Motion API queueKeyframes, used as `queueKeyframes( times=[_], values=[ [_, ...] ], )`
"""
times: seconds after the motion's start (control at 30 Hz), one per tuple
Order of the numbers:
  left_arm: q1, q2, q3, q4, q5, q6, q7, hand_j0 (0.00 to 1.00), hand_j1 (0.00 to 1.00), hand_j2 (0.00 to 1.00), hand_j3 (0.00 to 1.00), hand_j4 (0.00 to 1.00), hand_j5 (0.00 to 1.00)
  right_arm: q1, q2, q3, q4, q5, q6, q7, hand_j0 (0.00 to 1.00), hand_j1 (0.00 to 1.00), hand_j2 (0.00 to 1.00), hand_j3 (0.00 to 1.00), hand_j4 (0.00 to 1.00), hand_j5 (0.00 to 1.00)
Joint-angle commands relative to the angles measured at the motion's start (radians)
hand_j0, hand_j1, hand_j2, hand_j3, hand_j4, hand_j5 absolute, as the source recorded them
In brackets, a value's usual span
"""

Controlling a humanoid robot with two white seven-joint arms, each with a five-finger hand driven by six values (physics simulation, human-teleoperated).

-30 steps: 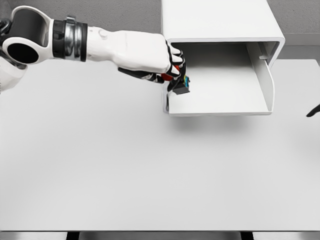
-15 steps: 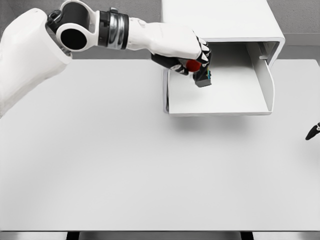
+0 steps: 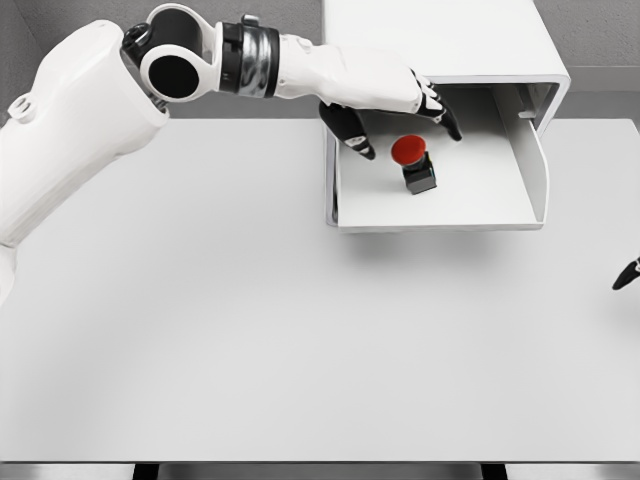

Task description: Slide open multi-storey tabletop storage cabinets and put open load switch and slide close multi-storey tabletop storage cabinets

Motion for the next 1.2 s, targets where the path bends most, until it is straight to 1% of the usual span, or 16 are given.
queueKeyframes(
  times=[0.0, 0.07, 0.23, 0.3, 0.37, 0.4, 0.5, 0.57, 0.63, 0.7, 0.77, 0.83, 0.93, 1.0, 1.1, 1.17],
  values=[
    [0.000, 0.004, -0.008, -0.005, -0.014, -0.009, -0.018, 1.00, 1.00, 1.00, 1.00, 1.00, 1.00, 0.003, -0.001, -0.034, 0.000, -0.008, 0.003, 0.000, 0.62, 0.62, 0.62, 0.62, 0.62, 0.62],
    [-0.009, 0.019, -0.008, -0.042, 0.056, -0.009, -0.018, 1.00, 1.00, 1.00, 1.00, 1.00, 1.00, 0.008, -0.001, -0.037, 0.000, -0.007, 0.003, 0.000, 0.62, 0.62, 0.62, 0.62, 0.62, 0.62],
    [-0.015, 0.157, -0.002, -0.286, 0.151, -0.009, -0.018, 1.00, 1.00, 1.00, 1.00, 1.00, 1.00, 0.008, -0.001, -0.037, 0.000, -0.007, 0.003, 0.000, 0.63, 0.63, 0.63, 0.63, 0.63, 0.63],
    [-0.012, 0.285, 0.000, -0.392, 0.217, -0.009, -0.018, 1.00, 1.00, 1.00, 1.00, 1.00, 1.00, 0.011, -0.001, -0.037, 0.000, -0.007, 0.003, 0.000, 0.63, 0.63, 0.63, 0.63, 0.63, 0.63],
    [0.000, 0.400, 0.003, -0.400, 0.270, -0.009, -0.018, 1.00, 1.00, 1.00, 1.00, 1.00, 1.00, 0.026, 0.000, -0.039, 0.000, -0.008, 0.003, 0.000, 0.63, 0.63, 0.63, 0.63, 0.63, 0.63],
    [0.032, 0.454, 0.020, -0.400, 0.274, -0.009, -0.018, 1.00, 1.00, 1.00, 1.00, 1.00, 1.00, 0.035, 0.000, -0.054, 0.005, -0.008, 0.003, 0.000, 0.63, 0.63, 0.63, 0.63, 0.63, 0.63],
    [0.071, 0.532, 0.031, -0.400, 0.274, -0.009, -0.018, 1.00, 1.00, 1.00, 1.00, 1.00, 1.00, 0.110, 0.035, -0.149, 0.006, -0.002, 0.003, 0.000, 0.63, 0.63, 0.63, 0.63, 0.63, 0.63],
    [0.089, 0.575, 0.043, -0.396, 0.273, -0.009, -0.018, 1.00, 1.00, 1.00, 1.00, 1.00, 1.00, 0.129, 0.058, -0.157, -0.049, -0.002, 0.003, 0.000, 0.63, 0.63, 0.63, 0.63, 0.63, 0.63],
    [0.218, 0.589, 0.144, -0.403, 0.271, -0.009, -0.018, 1.00, 1.00, 1.00, 1.00, 1.00, 1.00, 0.129, 0.057, -0.129, -0.069, -0.002, 0.003, 0.000, 0.62, 0.62, 0.62, 0.62, 0.62, 0.62],
    [0.264, 0.615, 0.196, -0.427, 0.264, -0.009, -0.018, 1.00, 1.00, 1.00, 1.00, 1.00, 1.00, 0.110, 0.048, -0.077, -0.075, -0.001, 0.003, 0.000, 0.58, 0.58, 0.58, 0.58, 0.58, 0.58],
    [0.347, 0.609, 0.268, -0.427, 0.213, -0.009, -0.018, 1.00, 1.00, 1.00, 1.00, 1.00, 1.00, 0.106, 0.043, -0.040, -0.076, 0.010, 0.003, 0.000, 0.55, 0.55, 0.55, 0.55, 0.55, 0.55],
    [0.356, 0.622, 0.279, -0.424, 0.208, -0.009, -0.018, 1.00, 1.00, 1.00, 1.00, 1.00, 1.00, 0.097, 0.032, -0.031, -0.084, 0.016, 0.003, 0.000, 0.56, 0.56, 0.56, 0.56, 0.56, 0.56],
    [0.344, 0.618, 0.209, -0.410, 0.207, -0.009, -0.018, 1.00, 1.00, 1.00, 1.00, 1.00, 1.00, 0.061, 0.000, 0.027, -0.086, 0.016, 0.003, 0.000, 0.56, 0.56, 0.56, 0.56, 0.56, 0.56],
    [0.330, 0.618, 0.207, -0.407, 0.207, -0.009, -0.018, 1.00, 1.00, 1.00, 1.00, 1.00, 1.00, 0.043, -0.012, 0.047, -0.093, 0.016, 0.003, 0.000, 0.56, 0.56, 0.56, 0.56, 0.56, 0.56],
    [0.319, 0.619, 0.172, -0.396, 0.205, -0.009, -0.018, 1.00, 1.00, 1.00, 1.00, 1.00, 1.00, -0.060, -0.014, 0.178, -0.104, 0.029, 0.003, 0.000, 0.56, 0.56, 0.56, 0.56, 0.56, 0.56],
    [0.310, 0.619, 0.172, -0.392, 0.205, -0.009, -0.018, 1.00, 1.00, 1.00, 1.00, 1.00, 1.00, -0.095, -0.014, 0.224, -0.122, 0.056, 0.003, 0.000, 0.56, 0.56, 0.56, 0.56, 0.56, 0.56]
  ],
)
